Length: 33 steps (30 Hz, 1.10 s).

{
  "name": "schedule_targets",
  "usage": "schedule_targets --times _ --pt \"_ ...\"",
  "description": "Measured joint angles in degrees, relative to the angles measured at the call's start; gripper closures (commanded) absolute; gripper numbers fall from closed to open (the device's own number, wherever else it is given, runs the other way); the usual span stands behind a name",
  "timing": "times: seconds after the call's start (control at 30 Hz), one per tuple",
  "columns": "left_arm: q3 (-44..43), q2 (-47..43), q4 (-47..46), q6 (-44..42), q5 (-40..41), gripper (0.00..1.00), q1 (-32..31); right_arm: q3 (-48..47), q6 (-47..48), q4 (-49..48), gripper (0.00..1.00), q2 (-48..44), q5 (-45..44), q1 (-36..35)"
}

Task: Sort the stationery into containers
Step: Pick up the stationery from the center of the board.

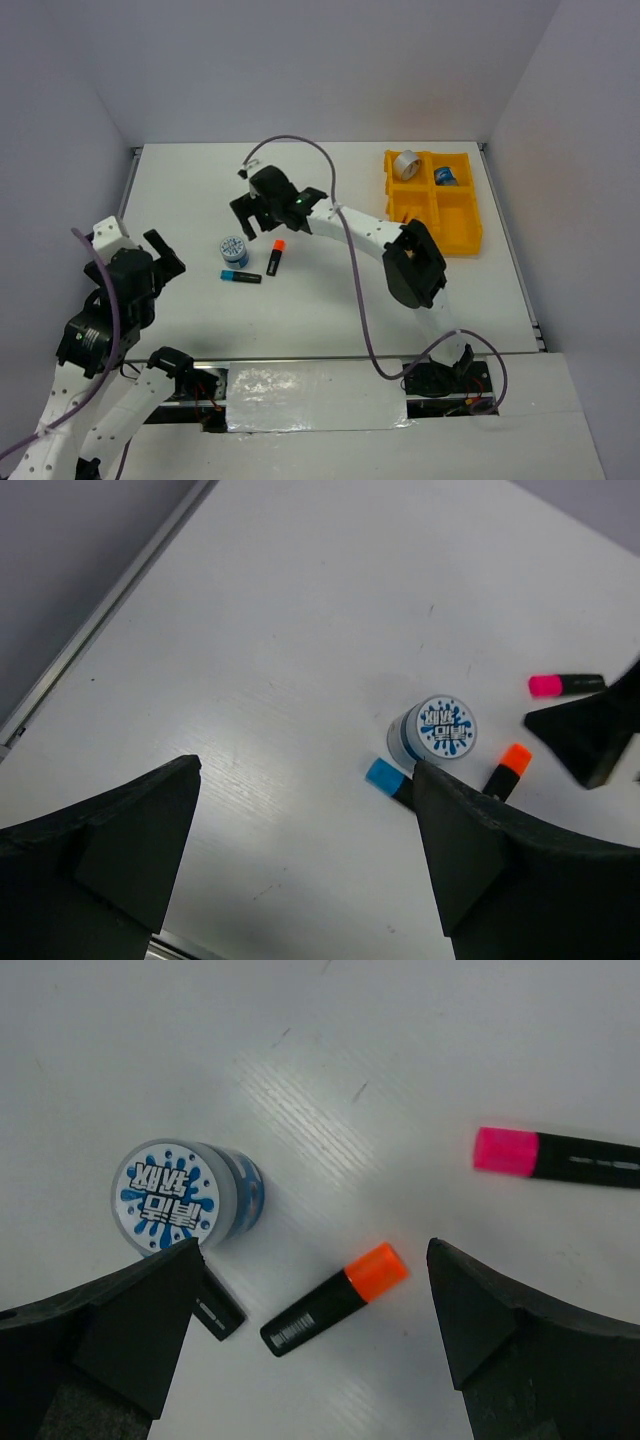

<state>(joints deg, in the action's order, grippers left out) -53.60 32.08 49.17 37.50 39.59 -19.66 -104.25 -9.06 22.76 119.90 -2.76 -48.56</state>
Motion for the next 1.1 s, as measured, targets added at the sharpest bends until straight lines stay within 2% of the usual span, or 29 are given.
schedule_targets --times 0.1,0.23,0.6,0.8,0.87,0.93,0.97,1.07,1.1 --pt "-0.02 -3.23 -0.02 0.17 0.57 0.01 0.04 -3.67 1.51 -0.02 0.00 5.01 -1.64 -3.02" --pt "-0.02 -2.25 -0.17 0.04 0.31 0.01 0.04 -8.26 2.10 0.35 0.00 9.44 -2.95 -6.05" --pt "-0.02 -0.07 -0.85 -1.31 -1.42 0.01 0.04 -9.38 1.27 -2.27 0.00 10.97 1.20 -7.63" --pt "-0.02 -0.07 -1.27 -1.51 -2.25 0.01 0.04 -11.06 1.42 -1.73 0.06 15.02 0.37 -8.72" --pt "0.00 -0.07 -1.27 -1.55 -2.51 0.01 0.04 -11.06 1.36 -1.53 0.16 15.74 -0.02 -8.90" --pt "0.00 -0.07 -1.33 -1.55 -2.62 0.01 0.04 -11.06 1.33 -1.53 0.36 16.00 0.07 -8.96" --pt "0.00 -0.07 -1.38 -1.55 -2.73 0.01 0.04 -11.04 1.31 -1.57 0.39 16.00 0.02 -8.98" --pt "0.00 -0.07 -1.53 -1.60 -2.91 0.01 0.04 -10.62 1.05 -2.51 0.62 16.00 0.74 -9.07" --pt "0.00 -0.07 -1.62 -1.62 -2.93 0.01 0.04 -10.32 1.03 -3.06 0.77 15.98 0.90 -9.07"
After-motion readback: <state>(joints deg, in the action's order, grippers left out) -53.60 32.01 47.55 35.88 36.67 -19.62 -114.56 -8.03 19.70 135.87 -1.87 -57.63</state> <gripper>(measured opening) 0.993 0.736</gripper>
